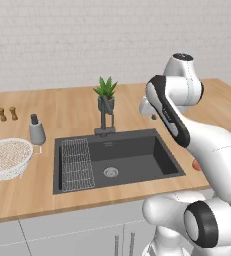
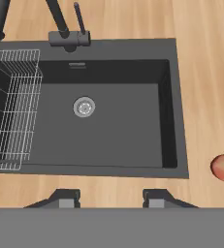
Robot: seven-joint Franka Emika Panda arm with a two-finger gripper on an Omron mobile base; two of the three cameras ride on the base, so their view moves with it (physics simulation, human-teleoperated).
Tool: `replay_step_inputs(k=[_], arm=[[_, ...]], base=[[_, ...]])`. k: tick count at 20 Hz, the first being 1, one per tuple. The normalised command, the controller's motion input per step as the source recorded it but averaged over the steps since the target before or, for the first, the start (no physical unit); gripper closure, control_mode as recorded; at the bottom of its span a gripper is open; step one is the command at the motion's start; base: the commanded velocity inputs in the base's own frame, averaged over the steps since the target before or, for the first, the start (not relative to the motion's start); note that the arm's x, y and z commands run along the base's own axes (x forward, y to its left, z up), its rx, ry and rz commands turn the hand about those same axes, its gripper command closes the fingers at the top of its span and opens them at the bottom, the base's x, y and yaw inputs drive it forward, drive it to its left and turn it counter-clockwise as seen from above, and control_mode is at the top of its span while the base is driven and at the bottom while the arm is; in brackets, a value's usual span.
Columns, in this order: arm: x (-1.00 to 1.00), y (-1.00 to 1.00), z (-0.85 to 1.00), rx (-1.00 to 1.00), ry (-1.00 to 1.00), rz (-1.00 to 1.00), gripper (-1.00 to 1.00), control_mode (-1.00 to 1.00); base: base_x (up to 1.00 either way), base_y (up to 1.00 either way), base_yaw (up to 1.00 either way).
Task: Put the colander in the sink, put the peach in the colander, and turn on the sink faucet and pour water over the colander.
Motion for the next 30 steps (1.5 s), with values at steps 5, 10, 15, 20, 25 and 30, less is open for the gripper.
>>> replay_step_inputs(k=[5,10,15,20,25,30], arm=[[-0.58,0.20,-0.04,-0.04,-0.21,0.09,-1.00,-1.00],[-0.97,0.82,-0.10,-0.03,-0.30,0.21,-1.00,-1.00],[-0.16,1.00,-0.35,-0.01,0.06,0.11,-1.00,-1.00],[0.04,1.00,-0.38,0.00,0.00,0.03,-1.00,-1.00],[0.22,1.00,-0.31,-0.01,0.05,0.00,-1.00,-1.00],[0.57,1.00,-0.12,0.00,0.02,0.00,-1.00,-1.00]], base=[[0.00,0.00,0.00],[0.00,0.00,0.00],[0.00,0.00,0.00],[0.00,0.00,0.00],[0.00,0.00,0.00],[0.00,0.00,0.00]])
